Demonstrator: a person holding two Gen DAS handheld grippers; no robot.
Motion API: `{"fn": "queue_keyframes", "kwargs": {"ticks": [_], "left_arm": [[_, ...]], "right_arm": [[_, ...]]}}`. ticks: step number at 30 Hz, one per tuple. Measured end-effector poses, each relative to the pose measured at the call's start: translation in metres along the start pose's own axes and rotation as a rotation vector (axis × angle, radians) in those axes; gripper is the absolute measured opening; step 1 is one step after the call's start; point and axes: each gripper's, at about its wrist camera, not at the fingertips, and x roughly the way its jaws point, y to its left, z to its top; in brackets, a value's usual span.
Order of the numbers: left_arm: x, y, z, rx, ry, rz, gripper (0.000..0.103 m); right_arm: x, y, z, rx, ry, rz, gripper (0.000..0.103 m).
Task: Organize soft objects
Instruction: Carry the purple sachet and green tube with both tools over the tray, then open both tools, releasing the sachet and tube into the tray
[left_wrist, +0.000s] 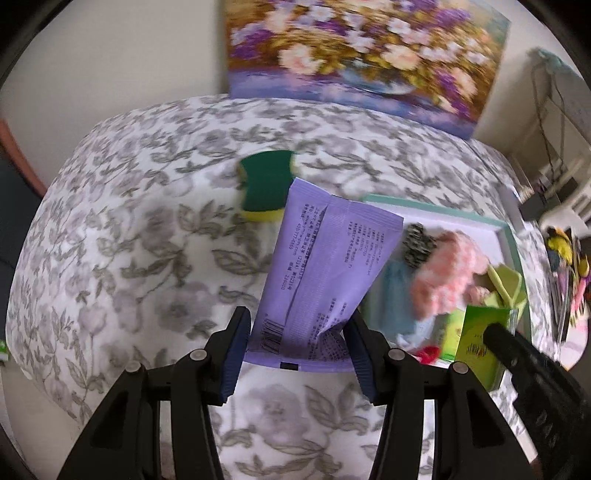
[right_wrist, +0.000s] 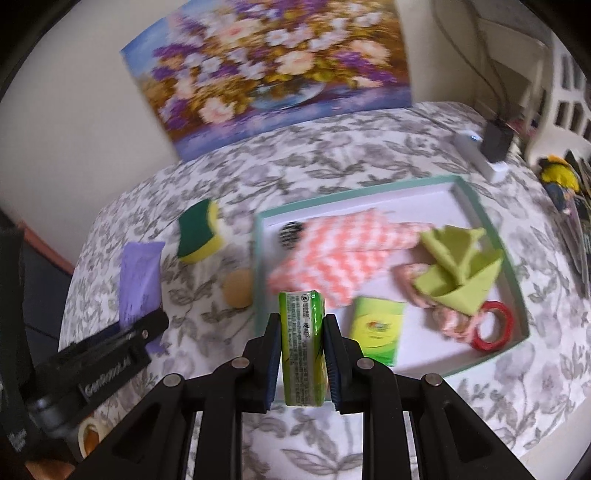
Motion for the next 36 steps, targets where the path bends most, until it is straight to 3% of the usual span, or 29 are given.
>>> {"fn": "queue_keyframes", "kwargs": {"ticks": [14,23,36], "left_arm": [[0.014,-0.087,-0.017,0.178,0.049,-0.095,0.054],[0.039,-0.122,-0.023,0.259,0.093,-0.102,0.054],[0.073,-0.139,-0.026,0.301,0.137,-0.079,0.054]], "right_arm": [[0.012,-0.086,0.004,0.163,0.055,-0.069,0.024],[0.024,-0.103,0.003,0.185,0.094,-0.077,0.024],[0.053,-0.115,0.0,0.212,0.161,-0.086,0.024]]}}
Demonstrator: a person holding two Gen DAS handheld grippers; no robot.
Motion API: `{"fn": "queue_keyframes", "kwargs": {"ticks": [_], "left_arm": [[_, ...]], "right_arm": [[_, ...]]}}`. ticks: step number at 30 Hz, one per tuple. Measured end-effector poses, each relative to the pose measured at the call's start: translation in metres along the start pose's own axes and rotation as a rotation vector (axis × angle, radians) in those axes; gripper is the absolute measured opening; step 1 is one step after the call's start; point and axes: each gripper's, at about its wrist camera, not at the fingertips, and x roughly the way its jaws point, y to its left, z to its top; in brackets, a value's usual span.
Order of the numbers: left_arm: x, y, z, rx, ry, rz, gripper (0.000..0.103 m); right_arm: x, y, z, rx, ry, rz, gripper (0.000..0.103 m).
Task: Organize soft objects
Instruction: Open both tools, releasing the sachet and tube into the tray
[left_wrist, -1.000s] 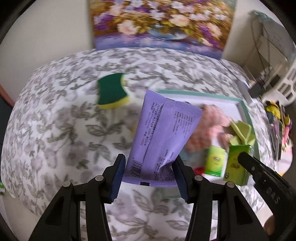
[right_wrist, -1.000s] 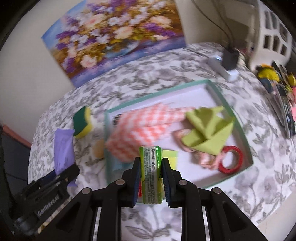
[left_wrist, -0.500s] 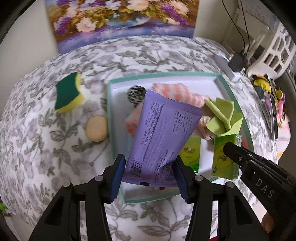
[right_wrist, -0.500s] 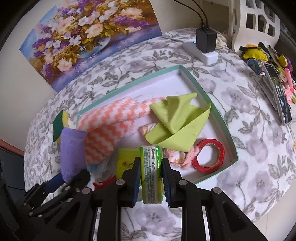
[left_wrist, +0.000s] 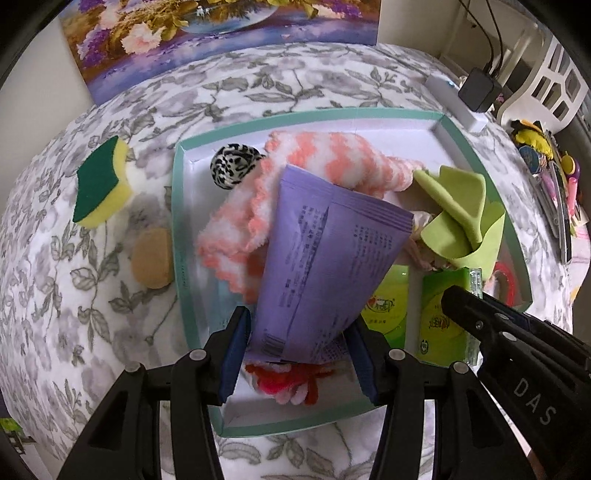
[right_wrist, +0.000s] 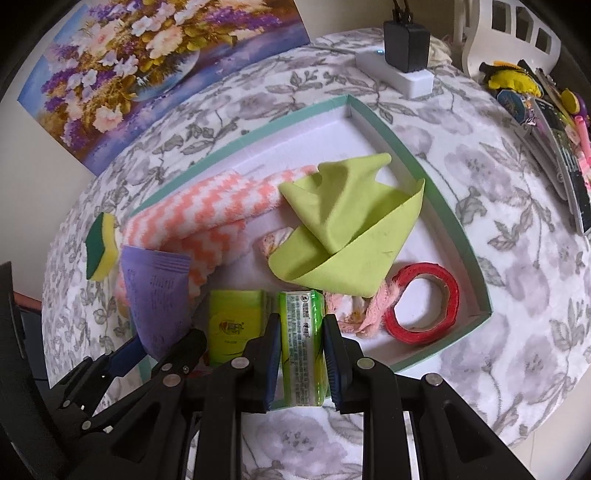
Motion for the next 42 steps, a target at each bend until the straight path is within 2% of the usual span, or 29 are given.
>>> {"fn": "queue_keyframes", "kwargs": {"ticks": [12,13,14,15,18,20,22,25,29,36,39,42], "left_arm": [[-0.019,-0.003,0.002,0.024,-0.019,-0.003,0.058],[-0.021,-0.002,0.003,0.024,-0.023,-0.003,0.061],[-0.025,-0.002,0.003,0.026,-0.032,-0.002,0.07],[-0.027,-0.002,0.003,0.027,-0.036,-0.002,0.073],[-0.036,-0.001,0.003,0.027,-0.06,-0.005,0.074],[-0.042,0.002,0.004,0.013,-0.071,-0.021,0.075],[-0.047,0.004,0.004,0.001,-0.078,-0.031,0.08],[-0.053,0.009,0.004,-0.012,-0.093,-0.024,0.081],[-0.065,0.025,0.004,-0.061,-0.115,-0.022,0.081],[-0.073,0.062,0.004,-0.183,-0.142,-0.004,0.081],[-0.068,0.082,0.003,-0.252,-0.132,0.022,0.081],[-0.058,0.106,-0.001,-0.335,-0.087,0.035,0.081]], "right_arm": [[-0.013,0.002,0.001,0.003,-0.022,-0.002,0.027],[-0.015,0.003,0.001,0.002,-0.028,-0.003,0.027],[-0.017,0.003,0.001,0.002,-0.031,-0.004,0.027],[-0.019,0.003,0.001,0.002,-0.037,-0.004,0.027],[-0.029,0.003,0.002,0.005,-0.062,-0.002,0.035],[-0.035,0.004,0.003,0.003,-0.078,0.0,0.047],[-0.041,0.004,0.003,0.002,-0.093,0.004,0.05],[-0.048,0.004,0.003,0.007,-0.114,0.005,0.052],[-0.057,0.002,0.002,0.018,-0.134,0.009,0.057],[-0.054,0.001,0.002,0.026,-0.125,0.007,0.058],[-0.048,0.005,0.0,0.013,-0.106,-0.006,0.059],[-0.043,0.011,-0.001,-0.003,-0.096,-0.016,0.06]]}}
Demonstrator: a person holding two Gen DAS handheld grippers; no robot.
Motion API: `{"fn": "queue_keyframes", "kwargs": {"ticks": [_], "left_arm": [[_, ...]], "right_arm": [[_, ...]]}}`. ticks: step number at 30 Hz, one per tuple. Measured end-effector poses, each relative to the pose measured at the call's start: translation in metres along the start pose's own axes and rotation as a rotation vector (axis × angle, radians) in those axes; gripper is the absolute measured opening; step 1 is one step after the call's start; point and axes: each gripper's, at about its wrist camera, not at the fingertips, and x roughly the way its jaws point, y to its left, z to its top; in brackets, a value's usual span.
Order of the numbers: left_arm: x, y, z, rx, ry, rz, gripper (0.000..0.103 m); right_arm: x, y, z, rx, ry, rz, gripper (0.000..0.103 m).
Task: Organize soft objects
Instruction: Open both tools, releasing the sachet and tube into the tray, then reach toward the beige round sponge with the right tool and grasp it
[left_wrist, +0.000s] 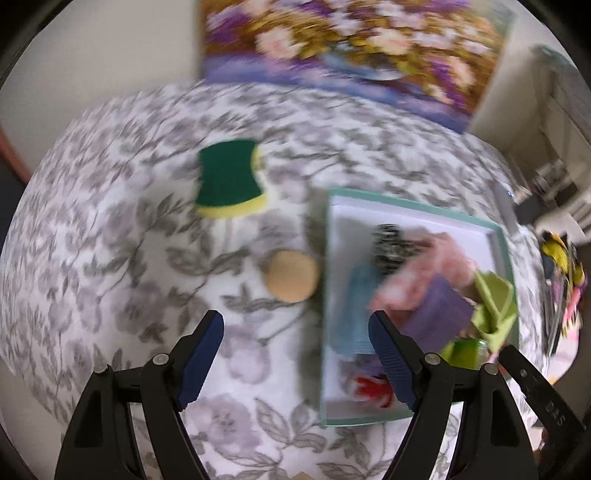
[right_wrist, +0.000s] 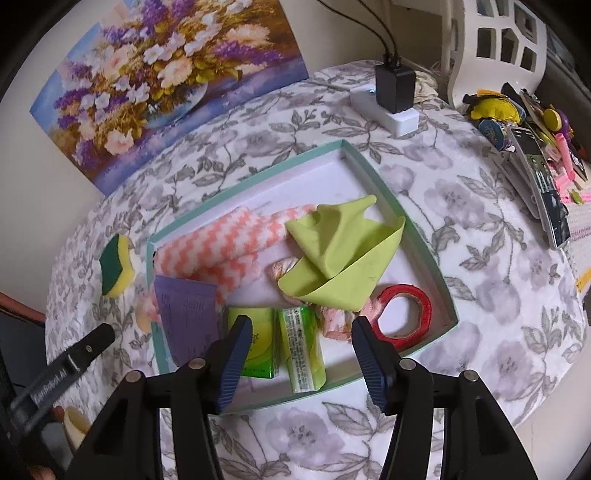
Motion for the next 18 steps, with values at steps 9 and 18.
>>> {"fn": "queue_keyframes", "kwargs": {"ticks": [9,18], "left_arm": [[0.007,0.064,0.003,-0.205,0.012,0.098,0.082],[0.003,0.108,0.005,-0.323,0.003,0.165,0.082]], "right_arm": [[0.003,0.025,-0.004,-0.06,-0.008,-0.044,0.087],[0.004,0.057,-0.007,-0.123,-0.031,-0.071,0.103]]}}
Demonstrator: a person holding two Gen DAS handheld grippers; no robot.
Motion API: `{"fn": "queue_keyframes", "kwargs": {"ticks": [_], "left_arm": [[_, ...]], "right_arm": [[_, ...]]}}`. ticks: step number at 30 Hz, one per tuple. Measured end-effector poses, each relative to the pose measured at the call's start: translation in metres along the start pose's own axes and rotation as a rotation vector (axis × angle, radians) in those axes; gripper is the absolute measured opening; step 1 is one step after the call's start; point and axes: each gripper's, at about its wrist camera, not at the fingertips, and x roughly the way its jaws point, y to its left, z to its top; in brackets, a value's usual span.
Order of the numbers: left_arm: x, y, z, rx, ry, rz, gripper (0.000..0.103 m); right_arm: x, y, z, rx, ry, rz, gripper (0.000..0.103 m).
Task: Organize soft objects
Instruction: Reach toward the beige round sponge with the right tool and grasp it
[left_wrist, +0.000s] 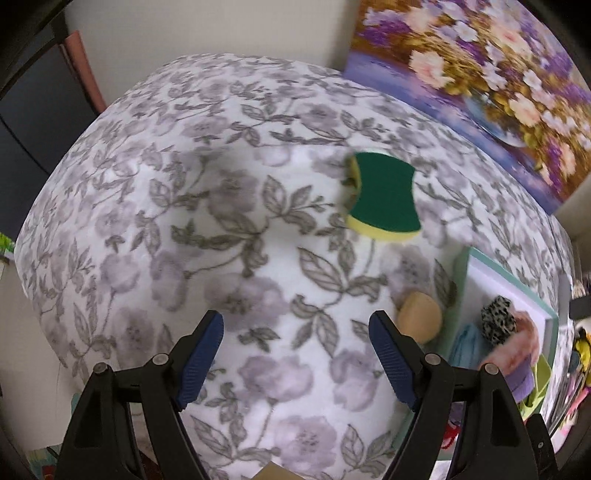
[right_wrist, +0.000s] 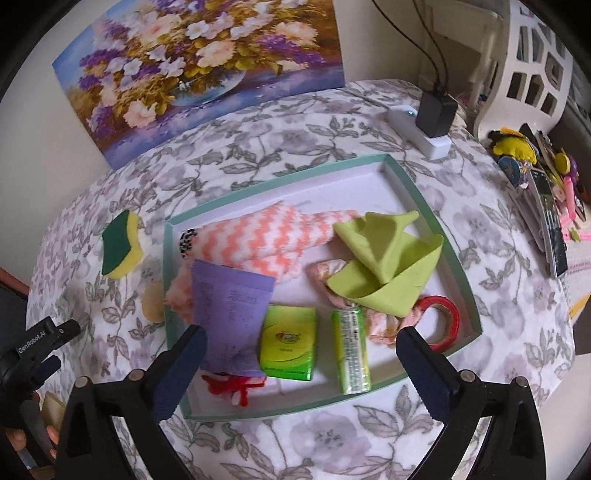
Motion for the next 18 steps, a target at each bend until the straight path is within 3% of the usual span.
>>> {"fn": "queue_keyframes", "kwargs": {"ticks": [18], "left_arm": [[-0.006,0.045,0.016,-0.075,-0.037,0.046,0.082]], "right_arm": [[-0.007,0.094,-0.012,-0.143,-0.021,0.056,0.103]]}}
